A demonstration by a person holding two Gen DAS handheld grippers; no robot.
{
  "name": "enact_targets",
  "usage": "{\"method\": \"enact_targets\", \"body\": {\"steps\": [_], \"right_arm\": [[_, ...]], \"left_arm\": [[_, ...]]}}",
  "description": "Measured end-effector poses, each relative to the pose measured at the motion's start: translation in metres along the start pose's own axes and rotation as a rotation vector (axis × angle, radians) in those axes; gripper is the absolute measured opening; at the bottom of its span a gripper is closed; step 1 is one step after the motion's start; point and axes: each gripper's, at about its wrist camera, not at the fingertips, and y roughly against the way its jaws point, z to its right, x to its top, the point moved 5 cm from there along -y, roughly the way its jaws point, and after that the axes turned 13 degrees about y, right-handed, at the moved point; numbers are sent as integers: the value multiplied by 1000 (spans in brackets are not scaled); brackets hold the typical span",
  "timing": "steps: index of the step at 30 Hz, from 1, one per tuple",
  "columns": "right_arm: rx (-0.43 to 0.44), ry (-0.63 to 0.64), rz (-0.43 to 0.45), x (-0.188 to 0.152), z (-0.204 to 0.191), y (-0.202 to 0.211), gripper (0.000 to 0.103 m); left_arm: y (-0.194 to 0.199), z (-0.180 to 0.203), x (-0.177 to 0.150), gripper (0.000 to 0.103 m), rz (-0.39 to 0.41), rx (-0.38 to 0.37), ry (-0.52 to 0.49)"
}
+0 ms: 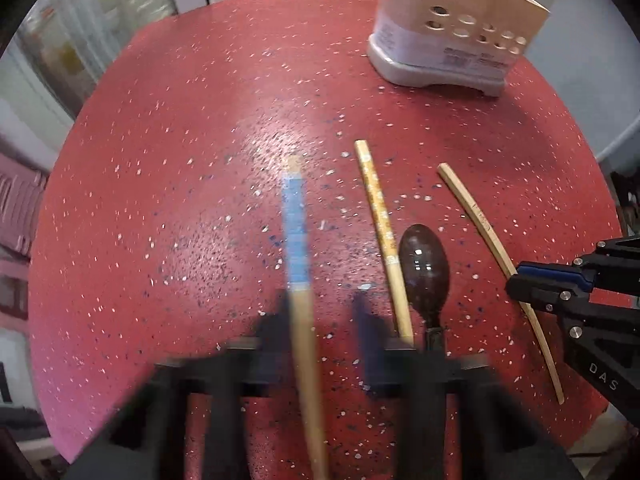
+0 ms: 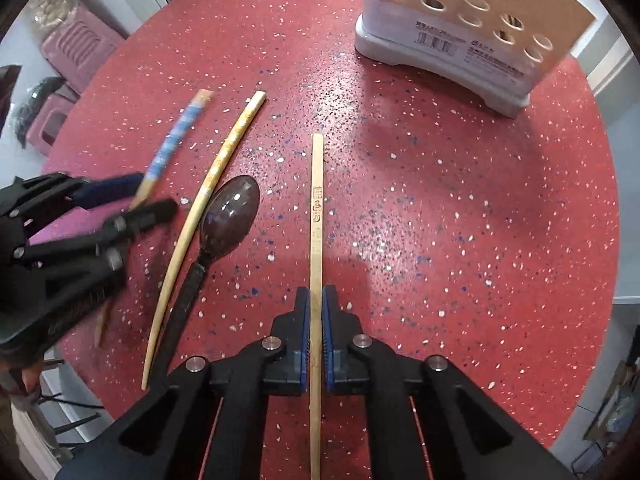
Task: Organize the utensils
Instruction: 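Close the left gripper on a blue-patterned chopstick while the right gripper holds its chopstick, then carry both chopsticks to the beige holder and lower them inside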
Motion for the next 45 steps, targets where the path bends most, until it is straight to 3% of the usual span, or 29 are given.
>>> {"method": "enact_targets", "body": {"steps": [4,12,18,24,32,45], "right_arm": [[43,-13,60,-11,6,8,6],[131,-22,255,-34,22,43,6],[154,-34,364,-46,36,83,6],[142,-56,470,-30,51,128,6],[97,-70,576,3,85,176,6],[52,-75,687,91,146,214,6]], "left_arm": [[4,1,-1,34,29,-21,49],[56,-7,-29,34,216,-125,167],[98,-7,-18,34,311,-194,213],[131,3,-4,34,387,-259,253],[161,35,44,34,483,-307,247],[187,85,161,34,641,-352,180]]}}
